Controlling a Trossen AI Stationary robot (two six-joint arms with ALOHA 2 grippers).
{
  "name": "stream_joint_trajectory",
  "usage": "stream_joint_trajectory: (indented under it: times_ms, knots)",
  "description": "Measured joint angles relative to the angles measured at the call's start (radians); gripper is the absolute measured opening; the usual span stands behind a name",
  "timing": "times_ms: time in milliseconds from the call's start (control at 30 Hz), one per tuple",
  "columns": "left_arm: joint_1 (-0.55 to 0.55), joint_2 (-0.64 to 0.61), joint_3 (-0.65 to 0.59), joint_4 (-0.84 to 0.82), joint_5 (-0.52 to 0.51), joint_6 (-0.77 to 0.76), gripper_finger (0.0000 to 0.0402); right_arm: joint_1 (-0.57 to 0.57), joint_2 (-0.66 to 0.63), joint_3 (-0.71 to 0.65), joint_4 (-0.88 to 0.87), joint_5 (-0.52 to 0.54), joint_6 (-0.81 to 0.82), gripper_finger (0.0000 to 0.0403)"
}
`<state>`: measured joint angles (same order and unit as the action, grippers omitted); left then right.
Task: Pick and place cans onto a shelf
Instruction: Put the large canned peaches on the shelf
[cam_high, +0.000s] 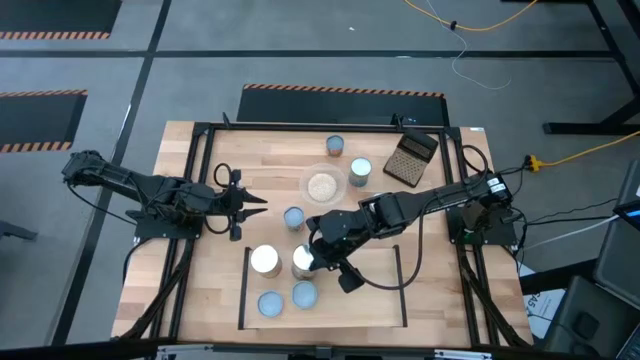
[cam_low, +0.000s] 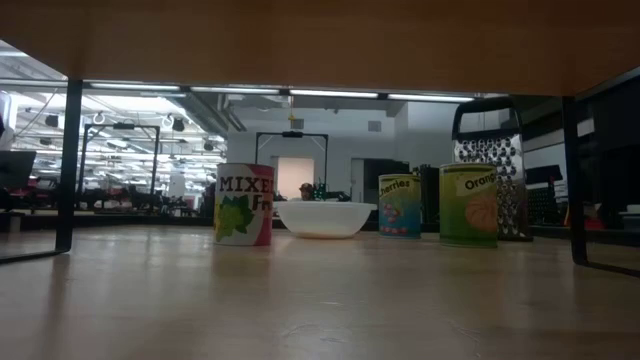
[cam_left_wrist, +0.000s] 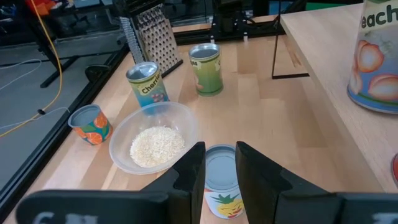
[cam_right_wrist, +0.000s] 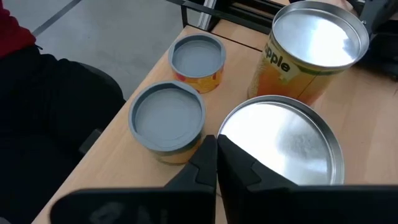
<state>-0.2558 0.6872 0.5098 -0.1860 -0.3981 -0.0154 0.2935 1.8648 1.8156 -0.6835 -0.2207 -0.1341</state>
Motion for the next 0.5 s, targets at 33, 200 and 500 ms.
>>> stream_joint_trajectory:
  times_ms: [33,200,500]
  knots:
    - [0.0,0.0,0.0,0.0,0.0,0.0,0.0082,0.0,0.0,0.0,0.0,0.0,0.0,0.0007]
    - [0.0,0.0,0.0,0.0,0.0,0.0,0.0082,0.0,0.0,0.0,0.0,0.0,-0.001,0.0008]
    - [0.0,0.0,0.0,0.0,0.0,0.0,0.0082,0.0,0.0,0.0,0.0,-0.001,-0.001,0.0019]
